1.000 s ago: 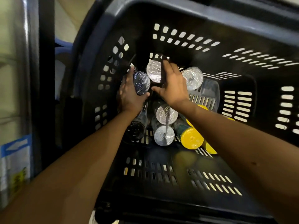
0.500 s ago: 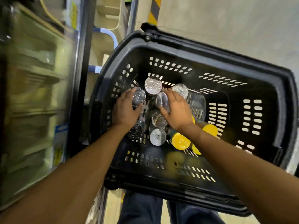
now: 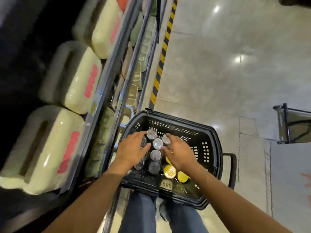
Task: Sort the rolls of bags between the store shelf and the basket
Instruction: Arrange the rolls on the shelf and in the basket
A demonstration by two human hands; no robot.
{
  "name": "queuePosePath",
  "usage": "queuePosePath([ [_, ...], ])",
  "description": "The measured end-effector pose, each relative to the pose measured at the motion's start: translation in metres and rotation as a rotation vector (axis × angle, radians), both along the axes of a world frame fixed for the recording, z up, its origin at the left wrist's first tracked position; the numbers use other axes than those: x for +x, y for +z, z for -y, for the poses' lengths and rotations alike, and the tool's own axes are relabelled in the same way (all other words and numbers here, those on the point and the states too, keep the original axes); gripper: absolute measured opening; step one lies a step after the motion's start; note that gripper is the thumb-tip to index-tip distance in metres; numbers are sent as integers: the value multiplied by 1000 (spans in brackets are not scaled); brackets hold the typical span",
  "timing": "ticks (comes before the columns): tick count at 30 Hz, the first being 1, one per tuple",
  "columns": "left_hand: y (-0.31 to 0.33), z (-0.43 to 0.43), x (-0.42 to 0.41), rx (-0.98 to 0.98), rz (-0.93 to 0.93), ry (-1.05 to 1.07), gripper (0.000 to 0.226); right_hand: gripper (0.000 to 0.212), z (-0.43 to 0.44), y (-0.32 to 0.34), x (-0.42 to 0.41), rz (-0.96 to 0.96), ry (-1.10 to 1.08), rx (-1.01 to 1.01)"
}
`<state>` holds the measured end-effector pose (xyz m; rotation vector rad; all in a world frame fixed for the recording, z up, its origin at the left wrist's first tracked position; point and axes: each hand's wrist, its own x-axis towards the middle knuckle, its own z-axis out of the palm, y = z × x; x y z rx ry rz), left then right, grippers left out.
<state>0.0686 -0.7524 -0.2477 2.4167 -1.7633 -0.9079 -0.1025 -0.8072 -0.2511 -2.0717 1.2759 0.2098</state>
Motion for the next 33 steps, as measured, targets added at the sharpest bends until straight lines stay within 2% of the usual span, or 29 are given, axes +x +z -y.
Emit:
queuePosePath([
  [7, 103, -53, -12, -103, 38, 146, 55, 52, -15, 109, -15, 132, 79, -63],
  [15, 177, -154, -55, -226, 180, 498, 48, 54, -66, 169, -4, 264, 477, -88],
  [22, 205, -311, -90, -279, 270, 992, 50, 48, -171, 204, 33, 410, 854, 4],
  [26, 214, -394, -106, -322, 305, 1261, 48, 54, -233, 215, 60, 418, 1092, 19],
  [33, 225, -513, -109, -307, 371, 1587, 49, 52, -326, 219, 99, 407, 1247, 32],
])
